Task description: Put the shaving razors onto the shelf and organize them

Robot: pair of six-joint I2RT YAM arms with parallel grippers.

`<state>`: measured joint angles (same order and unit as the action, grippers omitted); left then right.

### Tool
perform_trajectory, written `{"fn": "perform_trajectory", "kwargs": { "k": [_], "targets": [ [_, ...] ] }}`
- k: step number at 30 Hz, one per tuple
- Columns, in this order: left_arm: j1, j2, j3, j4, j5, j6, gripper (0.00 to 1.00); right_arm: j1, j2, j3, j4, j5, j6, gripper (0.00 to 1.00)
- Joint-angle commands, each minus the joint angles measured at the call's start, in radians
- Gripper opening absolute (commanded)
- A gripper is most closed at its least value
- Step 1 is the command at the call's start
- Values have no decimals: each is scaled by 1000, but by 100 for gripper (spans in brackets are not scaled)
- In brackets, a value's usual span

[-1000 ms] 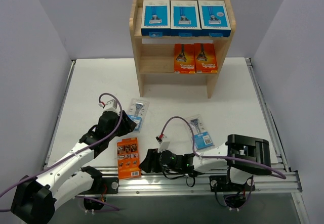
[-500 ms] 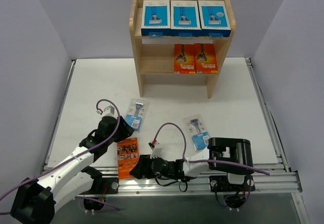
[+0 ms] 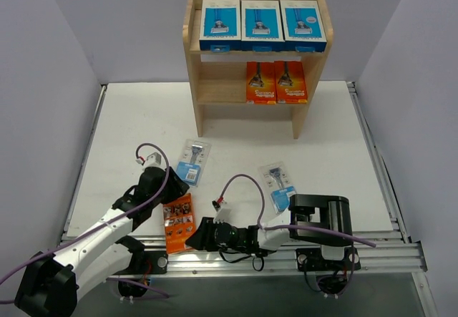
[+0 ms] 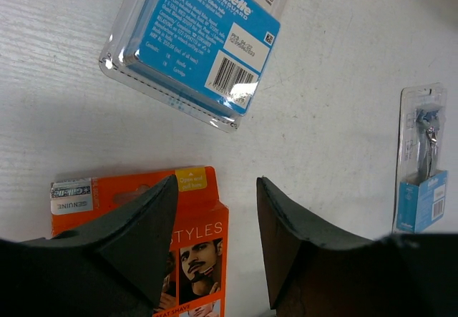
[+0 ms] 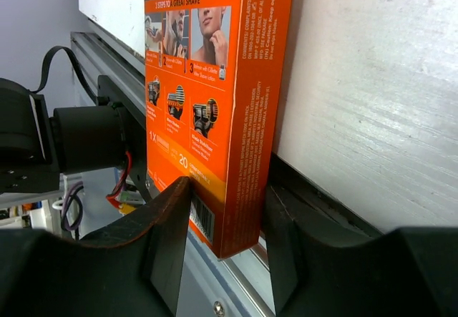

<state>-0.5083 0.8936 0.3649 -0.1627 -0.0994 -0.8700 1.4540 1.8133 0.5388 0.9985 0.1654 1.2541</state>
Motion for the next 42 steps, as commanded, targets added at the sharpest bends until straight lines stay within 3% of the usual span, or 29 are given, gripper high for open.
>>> {"fn": "perform_trajectory", "kwargs": {
  "k": [1,8,14,20,30,36,42],
  "targets": [
    [7,-24,28,20,7,-14,57,-7,4,-23,17,20,-2,21],
    [13,-64,198,-89,-9,25,58,-32,-115,-28,-26,42,-48,0],
    [42,-74,425,-227,-43,123,65,-105,-276,-37,-93,20,-108,0],
    [126,-55,562,-285,79,186,69,-158,-405,-33,-191,23,-148,0],
    [192,-206,439,-313,291,220,76,-205,-609,-115,-325,117,-110,0],
    [208,-280,260,-54,606,148,79,-322,-792,-128,-419,148,-150,0],
    [209,-233,223,109,728,106,80,-434,-855,-97,-382,36,-191,0]
  ]
}}
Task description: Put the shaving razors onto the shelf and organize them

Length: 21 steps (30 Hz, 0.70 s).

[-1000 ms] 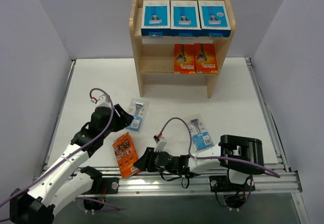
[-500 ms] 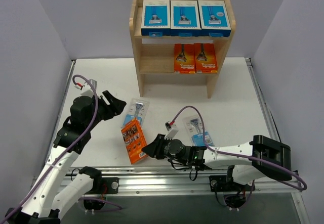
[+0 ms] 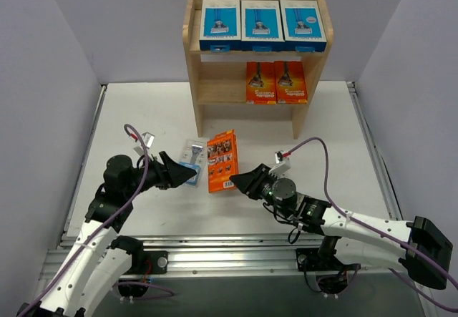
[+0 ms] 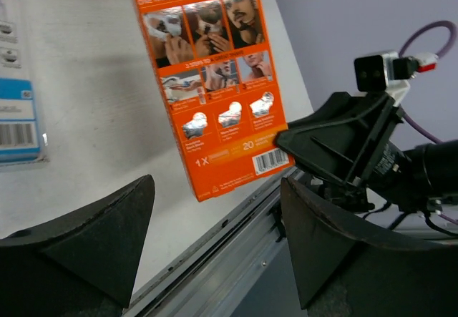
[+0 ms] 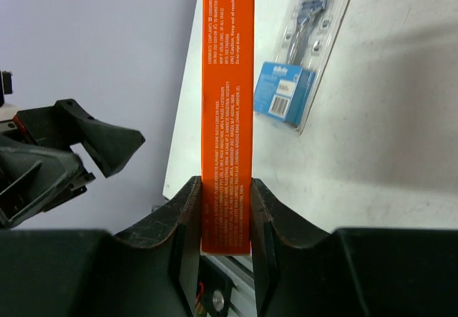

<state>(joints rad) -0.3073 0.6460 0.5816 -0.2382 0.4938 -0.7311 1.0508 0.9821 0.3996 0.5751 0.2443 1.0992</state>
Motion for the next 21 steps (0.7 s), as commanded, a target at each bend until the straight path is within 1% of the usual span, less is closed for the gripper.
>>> {"fn": "perform_trajectory", "kwargs": {
  "k": [1,3,4,6,11,14,18,19,21],
  "targets": [
    [7,24,4,210,144,-33,80,-35,-22,48,51,-59,-44,0],
    [7,53,7,241,150,-39,80,-41,-16,68,75,-100,-61,0],
    [7,64,12,285,160,-44,80,-41,-14,73,83,-112,-61,0],
    [7,96,23,304,167,-42,80,-43,-17,68,126,-143,-52,0],
    [7,138,58,248,137,-4,80,-43,-58,35,233,-195,-36,0],
    [7,155,64,192,118,27,80,-41,-92,19,241,-209,-47,0],
    [7,165,60,221,130,10,80,-43,-123,-13,293,-235,-35,0],
    [7,165,58,264,131,6,80,-43,-125,-27,308,-235,-27,0],
    [7,162,58,280,138,-2,80,-43,-123,-36,345,-284,-19,0]
  ]
}}
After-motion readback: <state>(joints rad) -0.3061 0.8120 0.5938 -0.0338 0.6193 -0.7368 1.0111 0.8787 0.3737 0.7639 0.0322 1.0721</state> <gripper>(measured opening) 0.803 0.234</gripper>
